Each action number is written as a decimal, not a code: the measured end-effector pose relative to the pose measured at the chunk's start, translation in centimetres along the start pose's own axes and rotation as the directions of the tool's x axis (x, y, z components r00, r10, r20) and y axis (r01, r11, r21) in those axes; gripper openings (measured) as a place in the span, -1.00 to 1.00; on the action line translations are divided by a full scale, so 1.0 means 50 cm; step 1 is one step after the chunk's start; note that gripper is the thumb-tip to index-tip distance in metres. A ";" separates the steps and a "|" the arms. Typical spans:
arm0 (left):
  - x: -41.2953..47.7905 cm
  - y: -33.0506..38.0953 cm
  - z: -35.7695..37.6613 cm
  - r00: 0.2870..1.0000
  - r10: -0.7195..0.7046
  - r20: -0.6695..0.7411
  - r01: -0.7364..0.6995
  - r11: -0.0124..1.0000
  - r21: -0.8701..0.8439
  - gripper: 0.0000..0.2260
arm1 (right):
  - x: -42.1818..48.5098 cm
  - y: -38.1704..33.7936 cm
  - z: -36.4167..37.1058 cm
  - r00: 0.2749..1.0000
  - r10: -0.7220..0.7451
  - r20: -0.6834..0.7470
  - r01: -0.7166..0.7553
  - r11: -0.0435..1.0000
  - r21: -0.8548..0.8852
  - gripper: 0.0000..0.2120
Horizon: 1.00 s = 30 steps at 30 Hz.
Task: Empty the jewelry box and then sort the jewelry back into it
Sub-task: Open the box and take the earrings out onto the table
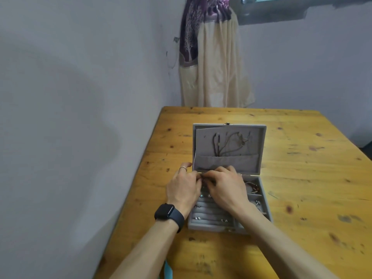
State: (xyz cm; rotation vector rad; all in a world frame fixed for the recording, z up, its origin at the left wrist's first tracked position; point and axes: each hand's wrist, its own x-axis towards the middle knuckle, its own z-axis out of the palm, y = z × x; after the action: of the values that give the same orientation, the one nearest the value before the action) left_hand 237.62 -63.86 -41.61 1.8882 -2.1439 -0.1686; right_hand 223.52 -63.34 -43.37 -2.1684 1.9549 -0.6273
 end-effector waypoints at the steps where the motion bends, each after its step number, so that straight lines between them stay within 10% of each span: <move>1: -0.001 -0.003 0.000 1.000 -0.001 -0.007 0.001 1.000 -0.013 -0.77 | 0.000 -0.001 0.000 1.000 -0.011 0.002 0.011 1.000 -0.017 -0.73; 12: -0.008 -0.005 -0.020 0.996 -0.090 -0.014 0.085 0.974 -0.209 -0.82 | 0.005 0.008 0.000 0.992 -0.120 0.037 0.122 0.990 -0.066 -0.81; 21: -0.079 -0.020 -0.054 0.987 -0.156 -0.039 0.085 0.711 -0.698 -0.91 | -0.083 0.001 -0.073 0.985 0.006 -0.170 0.055 0.935 0.351 -0.96; 30: -0.255 -0.051 -0.089 0.996 -0.074 0.058 0.093 0.659 -0.747 -0.93 | -0.295 -0.014 -0.092 0.966 -0.031 -0.258 0.128 0.922 0.366 -0.93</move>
State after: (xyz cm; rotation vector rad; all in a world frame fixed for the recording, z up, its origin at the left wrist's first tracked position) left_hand 242.71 -51.20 -39.70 1.4550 -1.5882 -0.9466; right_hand 221.42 -48.10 -41.95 -2.0082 1.6726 -1.2328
